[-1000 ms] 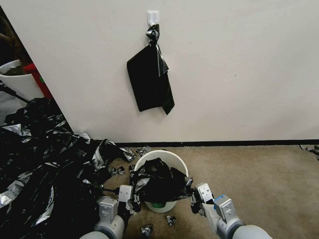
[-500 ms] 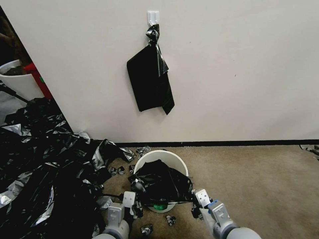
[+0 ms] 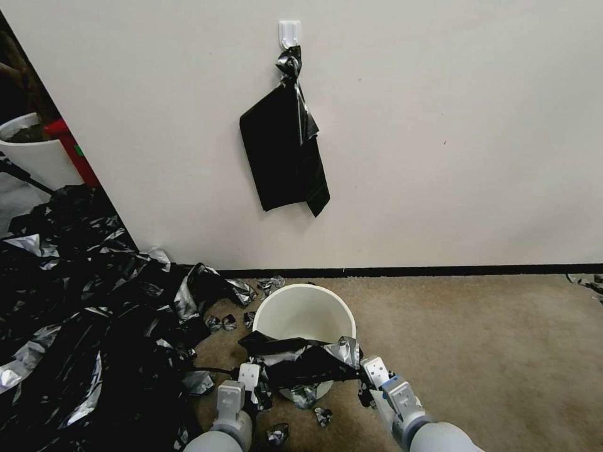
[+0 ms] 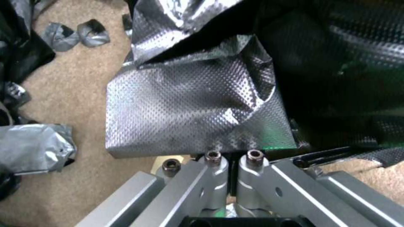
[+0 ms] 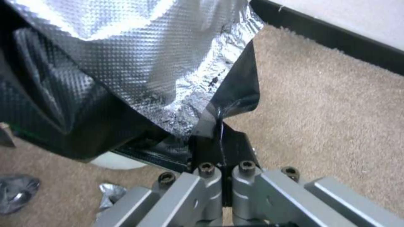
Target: Place a trash bag onto the trash bin.
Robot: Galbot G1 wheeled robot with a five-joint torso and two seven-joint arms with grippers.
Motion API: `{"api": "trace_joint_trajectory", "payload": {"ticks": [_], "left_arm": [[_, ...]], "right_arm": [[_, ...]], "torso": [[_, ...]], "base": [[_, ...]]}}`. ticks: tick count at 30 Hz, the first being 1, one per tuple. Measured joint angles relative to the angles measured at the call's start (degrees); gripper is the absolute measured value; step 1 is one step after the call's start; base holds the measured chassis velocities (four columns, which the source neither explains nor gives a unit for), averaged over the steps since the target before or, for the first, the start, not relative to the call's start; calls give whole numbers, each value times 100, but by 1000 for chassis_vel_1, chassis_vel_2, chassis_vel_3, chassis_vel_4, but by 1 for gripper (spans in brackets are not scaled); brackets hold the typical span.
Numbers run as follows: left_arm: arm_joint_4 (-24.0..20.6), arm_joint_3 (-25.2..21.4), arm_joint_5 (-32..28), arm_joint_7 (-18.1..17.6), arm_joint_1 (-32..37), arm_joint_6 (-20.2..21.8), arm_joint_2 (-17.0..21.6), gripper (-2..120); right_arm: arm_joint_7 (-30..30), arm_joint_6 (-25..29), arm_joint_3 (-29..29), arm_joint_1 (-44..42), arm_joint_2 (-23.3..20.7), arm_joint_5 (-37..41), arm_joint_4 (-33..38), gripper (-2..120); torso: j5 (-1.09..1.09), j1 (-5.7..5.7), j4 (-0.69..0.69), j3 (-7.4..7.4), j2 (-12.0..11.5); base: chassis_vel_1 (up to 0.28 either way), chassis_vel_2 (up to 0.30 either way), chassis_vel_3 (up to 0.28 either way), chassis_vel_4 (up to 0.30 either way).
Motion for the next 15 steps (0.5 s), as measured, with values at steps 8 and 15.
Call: {"api": "trace_joint_trajectory", "payload": {"ticks": [8, 15], "left_arm": [[-259, -62, 4, 54, 180, 72, 84, 0], [-921, -353, -17, 46, 646, 205, 453, 25]], "right_arm": [[-92, 23, 176, -210, -105, 17, 254, 5], [138, 138, 271, -709, -618, 281, 985, 32]], "torso": [[0, 0, 0, 0, 0], [-1, 0, 0, 0, 0]], "base": [[0, 0, 0, 0], [0, 0, 0, 0]]}}
